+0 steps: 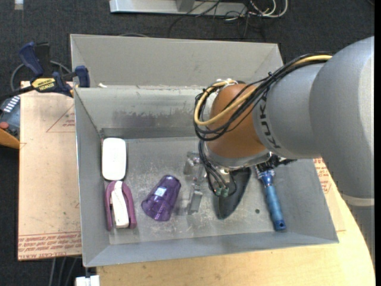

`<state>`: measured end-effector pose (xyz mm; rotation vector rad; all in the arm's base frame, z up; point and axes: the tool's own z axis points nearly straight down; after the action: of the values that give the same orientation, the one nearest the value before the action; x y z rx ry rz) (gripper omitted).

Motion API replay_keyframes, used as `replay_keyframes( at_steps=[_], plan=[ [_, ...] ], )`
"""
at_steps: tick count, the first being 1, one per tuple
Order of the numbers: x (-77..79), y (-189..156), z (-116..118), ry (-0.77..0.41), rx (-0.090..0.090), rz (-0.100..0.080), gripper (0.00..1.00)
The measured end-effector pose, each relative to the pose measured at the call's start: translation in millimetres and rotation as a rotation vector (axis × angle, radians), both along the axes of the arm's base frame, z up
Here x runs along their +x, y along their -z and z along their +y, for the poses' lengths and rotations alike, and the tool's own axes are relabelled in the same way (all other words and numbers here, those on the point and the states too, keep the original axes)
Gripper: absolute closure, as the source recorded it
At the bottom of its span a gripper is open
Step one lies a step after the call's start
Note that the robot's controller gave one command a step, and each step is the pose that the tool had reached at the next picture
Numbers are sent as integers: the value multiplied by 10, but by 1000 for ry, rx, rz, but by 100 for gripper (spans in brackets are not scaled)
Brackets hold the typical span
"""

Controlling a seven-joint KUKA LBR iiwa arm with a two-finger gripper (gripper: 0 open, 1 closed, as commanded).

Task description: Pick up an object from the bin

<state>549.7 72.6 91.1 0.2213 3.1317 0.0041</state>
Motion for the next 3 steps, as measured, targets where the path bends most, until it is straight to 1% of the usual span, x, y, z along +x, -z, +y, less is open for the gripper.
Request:
replay_keyframes(
  at_steps=[1,2,3],
  plan=[
    [-60,207,400,-246,1,0,0],
    [34,211,573,-15,1,-2,100],
    [33,211,574,-15,1,-2,100]
  ],
)
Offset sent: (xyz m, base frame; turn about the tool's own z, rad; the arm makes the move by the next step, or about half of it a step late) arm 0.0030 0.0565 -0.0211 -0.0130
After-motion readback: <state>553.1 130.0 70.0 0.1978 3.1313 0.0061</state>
